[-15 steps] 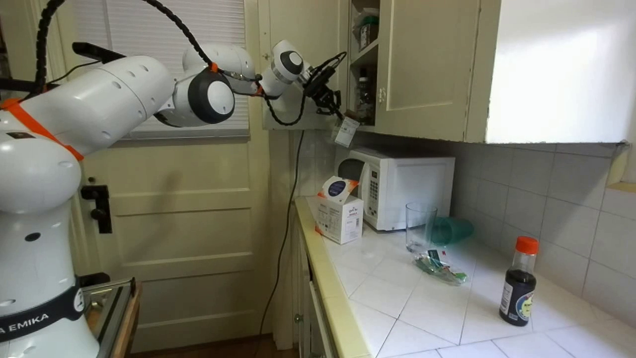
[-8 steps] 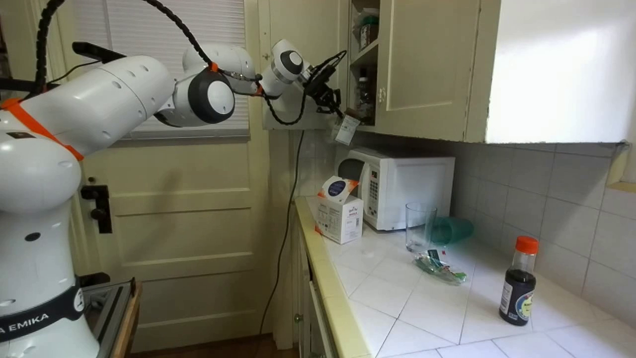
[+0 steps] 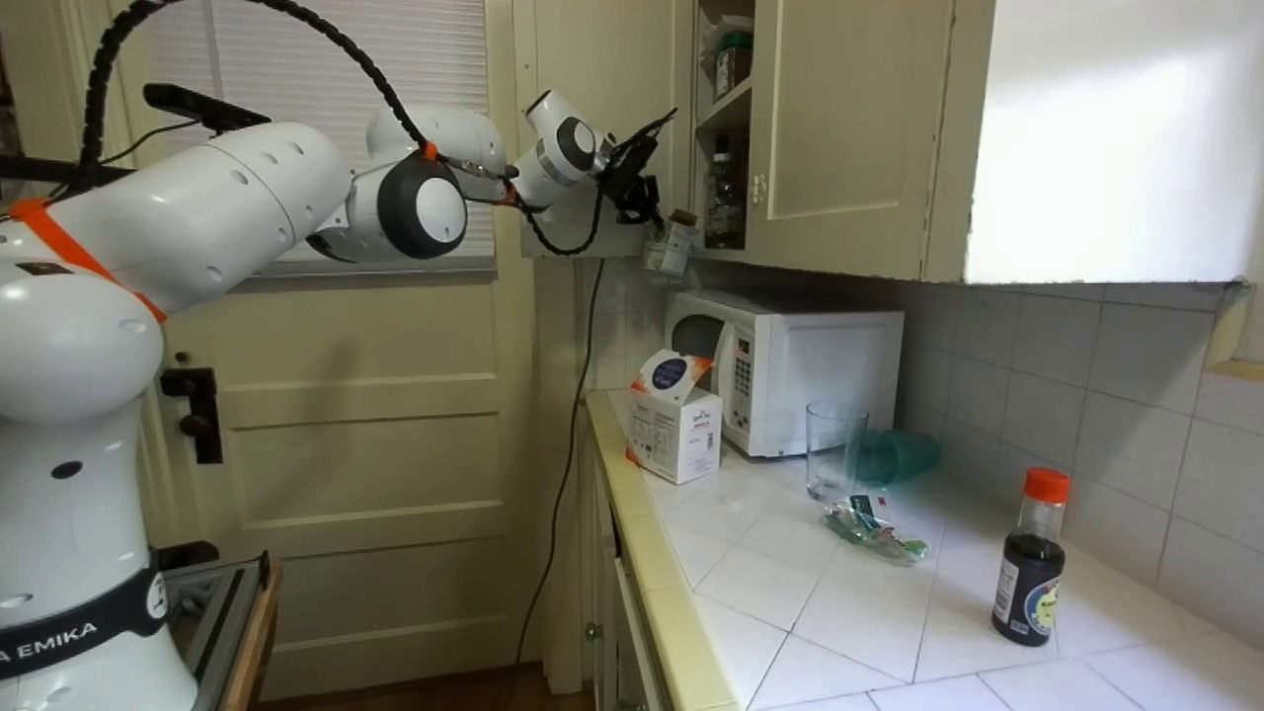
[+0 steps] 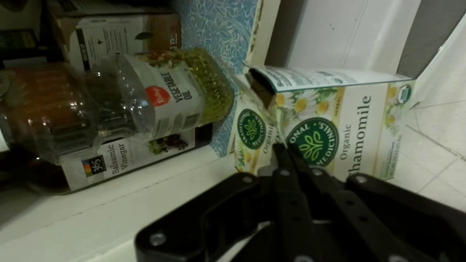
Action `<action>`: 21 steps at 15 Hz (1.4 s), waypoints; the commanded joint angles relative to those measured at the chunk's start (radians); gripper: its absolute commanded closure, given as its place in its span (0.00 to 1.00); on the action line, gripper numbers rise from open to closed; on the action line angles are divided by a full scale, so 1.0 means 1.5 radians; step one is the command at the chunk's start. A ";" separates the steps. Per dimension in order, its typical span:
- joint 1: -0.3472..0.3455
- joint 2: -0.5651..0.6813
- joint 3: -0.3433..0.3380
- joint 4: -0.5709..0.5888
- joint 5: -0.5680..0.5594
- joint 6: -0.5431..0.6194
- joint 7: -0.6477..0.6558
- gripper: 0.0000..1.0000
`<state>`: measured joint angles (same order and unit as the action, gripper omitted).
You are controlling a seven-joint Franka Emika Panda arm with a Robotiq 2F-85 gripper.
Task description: Remove the box from the top cabinet
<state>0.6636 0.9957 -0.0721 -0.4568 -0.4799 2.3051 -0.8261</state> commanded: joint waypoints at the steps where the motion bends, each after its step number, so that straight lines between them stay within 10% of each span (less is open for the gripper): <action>1: 0.004 0.024 -0.017 0.014 0.009 0.018 0.018 1.00; 12: 0.003 0.023 -0.029 -0.005 0.008 0.012 0.045 1.00; 17: 0.047 0.009 -0.107 -0.009 -0.044 -0.150 0.165 1.00; 21: 0.072 0.020 -0.077 -0.010 -0.022 -0.217 0.151 1.00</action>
<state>0.7417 1.0204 -0.2119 -0.4550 -0.5292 2.0524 -0.6006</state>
